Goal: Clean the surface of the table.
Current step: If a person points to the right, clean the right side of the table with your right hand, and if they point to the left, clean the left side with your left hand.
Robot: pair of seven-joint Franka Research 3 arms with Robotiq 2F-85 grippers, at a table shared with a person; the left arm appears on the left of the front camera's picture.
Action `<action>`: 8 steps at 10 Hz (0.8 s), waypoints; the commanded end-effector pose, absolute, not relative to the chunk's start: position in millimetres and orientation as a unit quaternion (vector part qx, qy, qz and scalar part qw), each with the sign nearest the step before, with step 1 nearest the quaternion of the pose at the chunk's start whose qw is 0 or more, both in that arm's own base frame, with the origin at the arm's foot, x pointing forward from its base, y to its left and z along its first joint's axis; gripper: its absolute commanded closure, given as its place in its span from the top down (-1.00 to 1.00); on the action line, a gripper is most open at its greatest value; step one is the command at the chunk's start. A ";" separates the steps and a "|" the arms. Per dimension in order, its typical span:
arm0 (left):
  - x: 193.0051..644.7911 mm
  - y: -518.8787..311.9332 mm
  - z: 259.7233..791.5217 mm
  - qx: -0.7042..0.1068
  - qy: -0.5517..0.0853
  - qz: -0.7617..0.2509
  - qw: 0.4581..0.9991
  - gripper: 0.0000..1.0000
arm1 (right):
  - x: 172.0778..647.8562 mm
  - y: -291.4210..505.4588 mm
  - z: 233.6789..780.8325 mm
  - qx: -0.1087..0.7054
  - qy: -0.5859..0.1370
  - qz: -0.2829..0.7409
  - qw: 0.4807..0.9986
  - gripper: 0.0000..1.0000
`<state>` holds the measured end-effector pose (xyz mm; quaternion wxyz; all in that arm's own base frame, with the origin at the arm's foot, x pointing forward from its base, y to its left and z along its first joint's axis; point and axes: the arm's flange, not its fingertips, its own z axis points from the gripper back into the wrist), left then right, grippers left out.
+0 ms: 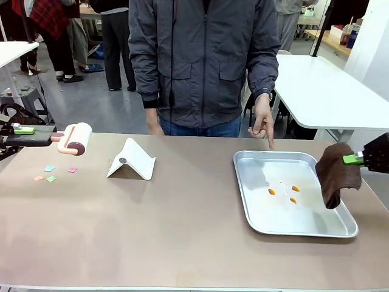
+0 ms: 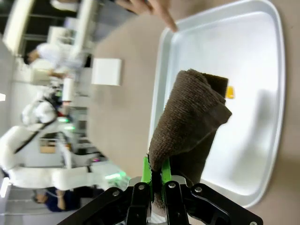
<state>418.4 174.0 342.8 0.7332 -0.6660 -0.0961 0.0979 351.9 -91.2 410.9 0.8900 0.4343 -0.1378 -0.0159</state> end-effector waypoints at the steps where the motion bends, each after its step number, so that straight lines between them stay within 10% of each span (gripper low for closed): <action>1: 417.5 174.4 347.3 -0.668 -0.096 0.101 0.732 -1.00 | 363.5 -77.3 415.5 0.347 -0.126 -0.012 0.929 -0.82; 8: 417.5 174.4 347.3 -0.668 -0.096 0.101 0.732 -1.00 | 424.2 -41.1 379.6 0.164 -0.091 0.030 0.982 -0.82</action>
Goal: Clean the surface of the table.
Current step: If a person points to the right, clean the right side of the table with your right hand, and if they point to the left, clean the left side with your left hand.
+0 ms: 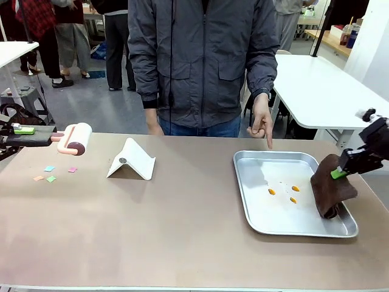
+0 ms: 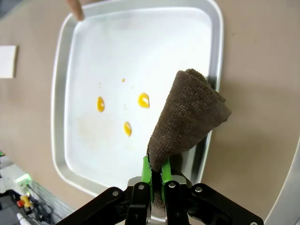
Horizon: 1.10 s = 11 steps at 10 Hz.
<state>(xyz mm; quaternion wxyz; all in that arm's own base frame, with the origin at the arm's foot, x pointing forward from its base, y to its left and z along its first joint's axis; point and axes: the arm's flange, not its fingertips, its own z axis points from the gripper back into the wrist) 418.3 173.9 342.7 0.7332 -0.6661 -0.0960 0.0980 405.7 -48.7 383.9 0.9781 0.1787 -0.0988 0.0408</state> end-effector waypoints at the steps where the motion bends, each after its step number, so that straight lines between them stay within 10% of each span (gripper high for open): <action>1: 417.5 174.4 347.3 -0.668 -0.096 0.101 0.732 -1.00 | 433.3 -36.6 368.8 0.174 -0.089 0.036 0.980 -0.82; 11: 417.5 174.4 347.3 -0.668 -0.096 0.101 0.732 -1.00 | 458.7 43.4 301.4 0.334 -0.076 0.099 0.934 -0.82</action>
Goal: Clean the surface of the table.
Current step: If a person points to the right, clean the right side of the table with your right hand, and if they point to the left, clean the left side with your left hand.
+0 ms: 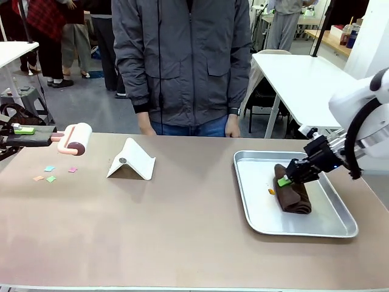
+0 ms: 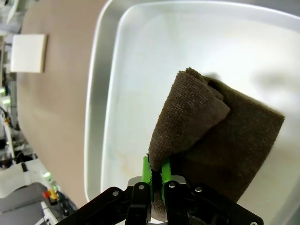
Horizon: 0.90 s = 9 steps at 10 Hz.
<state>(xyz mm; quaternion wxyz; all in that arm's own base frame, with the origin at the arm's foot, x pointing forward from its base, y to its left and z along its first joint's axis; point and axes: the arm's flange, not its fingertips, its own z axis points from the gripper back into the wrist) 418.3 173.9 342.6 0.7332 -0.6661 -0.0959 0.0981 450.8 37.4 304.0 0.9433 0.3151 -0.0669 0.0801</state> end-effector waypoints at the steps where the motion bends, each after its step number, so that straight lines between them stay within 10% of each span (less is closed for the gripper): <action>1: 417.5 174.4 347.3 -0.668 -0.096 0.101 0.732 -1.00 | 460.4 52.6 301.3 0.339 -0.073 0.108 0.932 -0.82; 9: 417.5 174.4 347.3 -0.668 -0.096 0.101 0.732 -1.00 | 459.8 107.7 282.4 0.295 -0.044 0.177 0.938 -0.82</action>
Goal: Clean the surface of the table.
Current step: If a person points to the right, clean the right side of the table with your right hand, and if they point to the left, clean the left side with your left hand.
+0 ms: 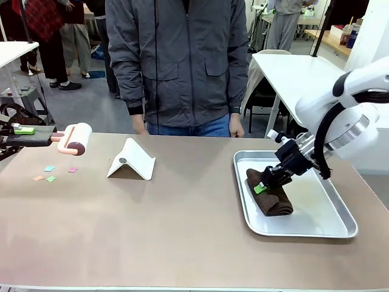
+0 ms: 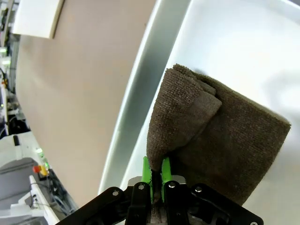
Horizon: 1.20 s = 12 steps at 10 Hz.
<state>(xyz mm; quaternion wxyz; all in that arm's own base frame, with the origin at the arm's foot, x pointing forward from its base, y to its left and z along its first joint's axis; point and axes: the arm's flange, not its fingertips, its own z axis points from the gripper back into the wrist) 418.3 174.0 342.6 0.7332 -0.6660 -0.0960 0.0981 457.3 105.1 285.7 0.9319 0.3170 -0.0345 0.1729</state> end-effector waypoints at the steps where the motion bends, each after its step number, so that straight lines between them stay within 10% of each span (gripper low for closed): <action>1: 417.5 174.4 347.3 -0.668 -0.096 0.101 0.732 -1.00 | 460.5 107.9 279.8 0.270 -0.045 0.173 0.946 -0.82; 12: 417.5 174.4 347.3 -0.668 -0.096 0.101 0.732 -1.00 | 457.3 -16.3 296.6 0.268 -0.080 0.032 0.960 -0.82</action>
